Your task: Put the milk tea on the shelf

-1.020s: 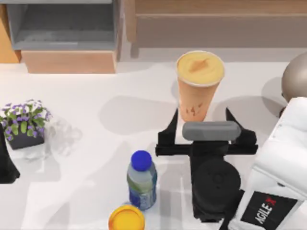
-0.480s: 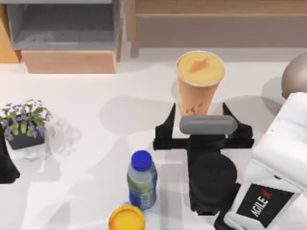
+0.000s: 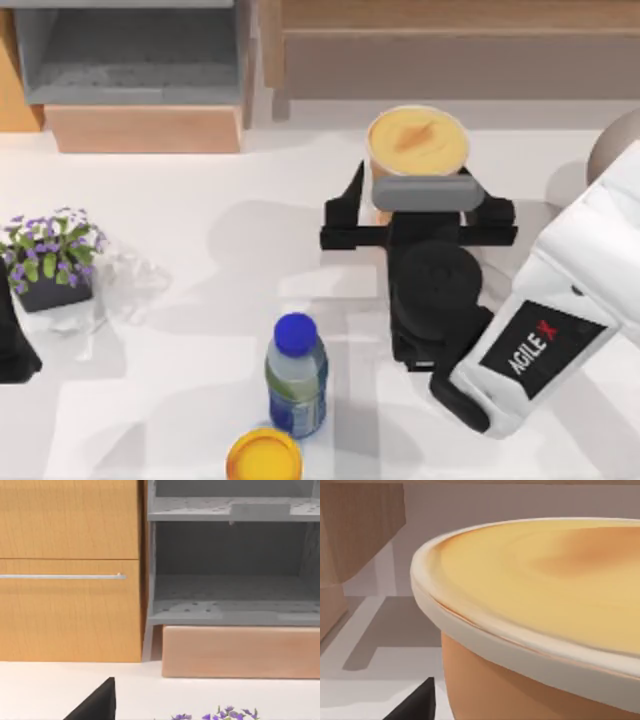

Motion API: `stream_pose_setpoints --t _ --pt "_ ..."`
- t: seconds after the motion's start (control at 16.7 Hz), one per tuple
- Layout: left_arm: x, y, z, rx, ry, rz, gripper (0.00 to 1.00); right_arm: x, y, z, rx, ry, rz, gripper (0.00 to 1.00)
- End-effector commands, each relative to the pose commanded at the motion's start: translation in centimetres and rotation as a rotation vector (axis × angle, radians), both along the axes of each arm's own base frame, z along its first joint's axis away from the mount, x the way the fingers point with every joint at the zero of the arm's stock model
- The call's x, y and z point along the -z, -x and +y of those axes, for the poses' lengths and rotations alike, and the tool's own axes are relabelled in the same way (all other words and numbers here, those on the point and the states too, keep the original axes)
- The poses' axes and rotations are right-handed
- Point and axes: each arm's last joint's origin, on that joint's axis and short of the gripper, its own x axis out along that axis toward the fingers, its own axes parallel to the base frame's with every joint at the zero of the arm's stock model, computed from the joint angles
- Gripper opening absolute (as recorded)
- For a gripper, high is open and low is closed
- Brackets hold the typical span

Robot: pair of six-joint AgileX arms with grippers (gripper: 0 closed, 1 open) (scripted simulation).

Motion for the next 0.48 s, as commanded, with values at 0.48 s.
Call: stream_pose_setpoints --t 0.48 --pt "0.00 0.00 0.00 0.000 0.000 0.000 1.00 0.00 0.00 0.00 0.000 0.000 0.000 0.62"
